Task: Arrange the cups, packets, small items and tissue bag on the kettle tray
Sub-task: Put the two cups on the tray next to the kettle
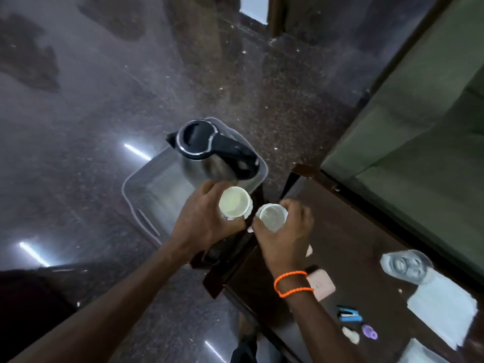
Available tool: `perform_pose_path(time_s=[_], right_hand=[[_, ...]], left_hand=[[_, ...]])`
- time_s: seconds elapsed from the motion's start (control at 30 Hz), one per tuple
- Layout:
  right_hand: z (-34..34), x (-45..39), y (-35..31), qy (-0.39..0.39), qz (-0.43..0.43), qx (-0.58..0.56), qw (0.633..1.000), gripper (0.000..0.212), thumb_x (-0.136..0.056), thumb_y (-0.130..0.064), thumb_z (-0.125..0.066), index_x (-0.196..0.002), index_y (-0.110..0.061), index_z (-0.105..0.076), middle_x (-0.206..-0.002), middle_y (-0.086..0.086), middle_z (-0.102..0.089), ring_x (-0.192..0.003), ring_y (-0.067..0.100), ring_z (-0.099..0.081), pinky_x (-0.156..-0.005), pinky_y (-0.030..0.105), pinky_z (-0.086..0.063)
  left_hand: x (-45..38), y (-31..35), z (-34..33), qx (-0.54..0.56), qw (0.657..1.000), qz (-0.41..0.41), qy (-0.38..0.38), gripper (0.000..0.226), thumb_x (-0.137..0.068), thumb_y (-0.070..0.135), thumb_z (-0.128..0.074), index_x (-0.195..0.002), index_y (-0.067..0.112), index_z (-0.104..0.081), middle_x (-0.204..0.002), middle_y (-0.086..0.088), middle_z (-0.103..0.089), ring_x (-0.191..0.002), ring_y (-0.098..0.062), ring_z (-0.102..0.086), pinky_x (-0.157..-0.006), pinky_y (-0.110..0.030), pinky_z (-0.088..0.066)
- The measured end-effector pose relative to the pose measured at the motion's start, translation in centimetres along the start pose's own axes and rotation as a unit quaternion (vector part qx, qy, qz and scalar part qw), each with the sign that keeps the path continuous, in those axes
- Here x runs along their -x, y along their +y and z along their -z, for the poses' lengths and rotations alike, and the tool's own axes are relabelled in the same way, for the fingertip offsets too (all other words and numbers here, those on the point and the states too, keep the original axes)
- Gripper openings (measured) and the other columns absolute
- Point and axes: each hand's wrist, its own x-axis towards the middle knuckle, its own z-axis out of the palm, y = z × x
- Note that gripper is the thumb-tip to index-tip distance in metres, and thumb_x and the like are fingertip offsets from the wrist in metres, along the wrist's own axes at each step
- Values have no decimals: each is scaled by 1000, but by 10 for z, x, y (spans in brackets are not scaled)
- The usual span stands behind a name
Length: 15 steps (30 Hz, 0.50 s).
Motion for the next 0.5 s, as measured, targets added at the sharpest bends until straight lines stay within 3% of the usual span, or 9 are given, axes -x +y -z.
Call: perform_pose_path(time_s=[0.1,0.3,0.5], right_hand=[[-34,8,-33,-32,12,-14,999,55,-60,-27,-87,-104,-8,-61,-104,16,-61,-101,37,-54,-90,50,-47],[-103,19,-69,-64,-1,-43,997,59,-53,-31,-87,-101,-9,-60,-103,13,-62,-99,36,-53,-88,48,-47],[-146,22,-67,-96,-17,9,995,58,-55,-29,-86,-101,-9,-56,-105,14,-59,-98,39,-56,-84,46,-49]], left_hand=[[8,-35,30,-15,999,48,14,66,-62,58,-82,-117,25,-67,-105,1,-64,-97,-23,-65,-83,-43,-55],[0,-102,55,-62,991,111,38,67,-61,52,-86,-118,24,-65,-110,-1,-65,-97,-22,-63,-79,-35,-52],[-34,-143,47,-77,983,158,53,75,-59,45,-90,-125,17,-65,-115,-13,-67,-103,-36,-66,-85,-41,-52]])
